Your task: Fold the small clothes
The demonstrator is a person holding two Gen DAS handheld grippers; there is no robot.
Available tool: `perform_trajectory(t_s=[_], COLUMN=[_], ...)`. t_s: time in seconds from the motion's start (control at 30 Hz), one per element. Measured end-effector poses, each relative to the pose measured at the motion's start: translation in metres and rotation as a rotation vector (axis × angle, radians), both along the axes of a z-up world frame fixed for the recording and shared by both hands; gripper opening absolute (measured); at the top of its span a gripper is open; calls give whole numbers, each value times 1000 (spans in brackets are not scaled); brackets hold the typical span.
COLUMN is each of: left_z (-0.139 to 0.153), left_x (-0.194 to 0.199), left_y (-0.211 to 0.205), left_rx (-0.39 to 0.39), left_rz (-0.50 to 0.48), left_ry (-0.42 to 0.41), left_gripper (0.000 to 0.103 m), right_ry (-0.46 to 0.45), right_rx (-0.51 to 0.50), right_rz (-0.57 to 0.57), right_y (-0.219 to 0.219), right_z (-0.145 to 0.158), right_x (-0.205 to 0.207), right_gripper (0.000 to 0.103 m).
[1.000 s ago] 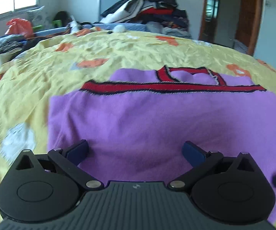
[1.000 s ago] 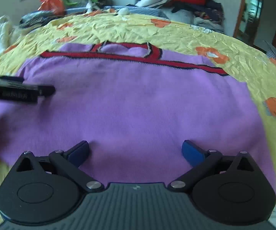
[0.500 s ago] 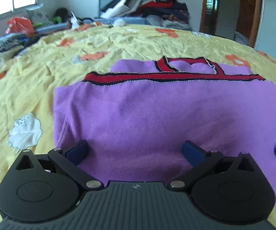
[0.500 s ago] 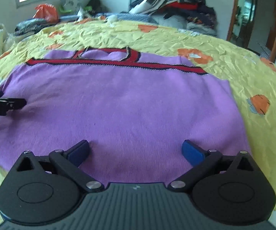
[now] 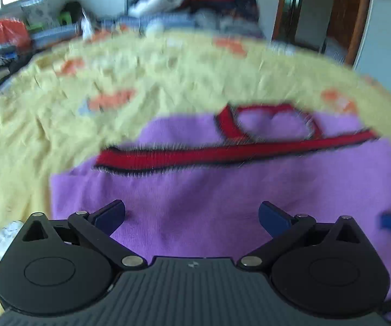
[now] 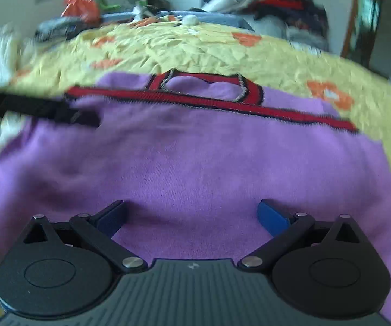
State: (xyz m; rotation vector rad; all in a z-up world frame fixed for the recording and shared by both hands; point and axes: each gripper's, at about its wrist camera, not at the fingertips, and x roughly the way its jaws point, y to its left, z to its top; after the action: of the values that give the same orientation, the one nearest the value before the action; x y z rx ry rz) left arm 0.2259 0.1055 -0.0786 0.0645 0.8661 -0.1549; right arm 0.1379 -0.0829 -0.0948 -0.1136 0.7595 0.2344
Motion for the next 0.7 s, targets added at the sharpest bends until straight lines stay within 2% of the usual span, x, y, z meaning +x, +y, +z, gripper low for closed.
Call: perform_trajectory(t_s=[0.07,0.13,0.2,0.33,0.4,0.53,0.7], left_z=[-5,-5,-7,-9,-7,-7,-7], left_x=[-1,-1,-5,-11,-11,-11,-10], left_y=[2,3,3,3,2,1,3], left_rx=[0,-9,-10,-14,-16,-12,-10], left_rz=[-6,8,10,27,35,40,39], left_ry=[-35,-31,-53,-85,-82,-81,-81], left_gripper=[103,103,103,103,103,103,103], right_ry=[14,5,34,-14,14,-22,31], right_rx=[36,6,20,59,48,17,33], right_rz=[3,15,-5,-61,-82,-82,-82], right_y=[-11,-16,-19,-18,-13,-10,-22], right_z=[-2,-2,4,6,1,-4,-2], right_x=[-4,-15,-17,-15,-6,-13,-28], right_gripper=[103,103,103,103,103,103,103])
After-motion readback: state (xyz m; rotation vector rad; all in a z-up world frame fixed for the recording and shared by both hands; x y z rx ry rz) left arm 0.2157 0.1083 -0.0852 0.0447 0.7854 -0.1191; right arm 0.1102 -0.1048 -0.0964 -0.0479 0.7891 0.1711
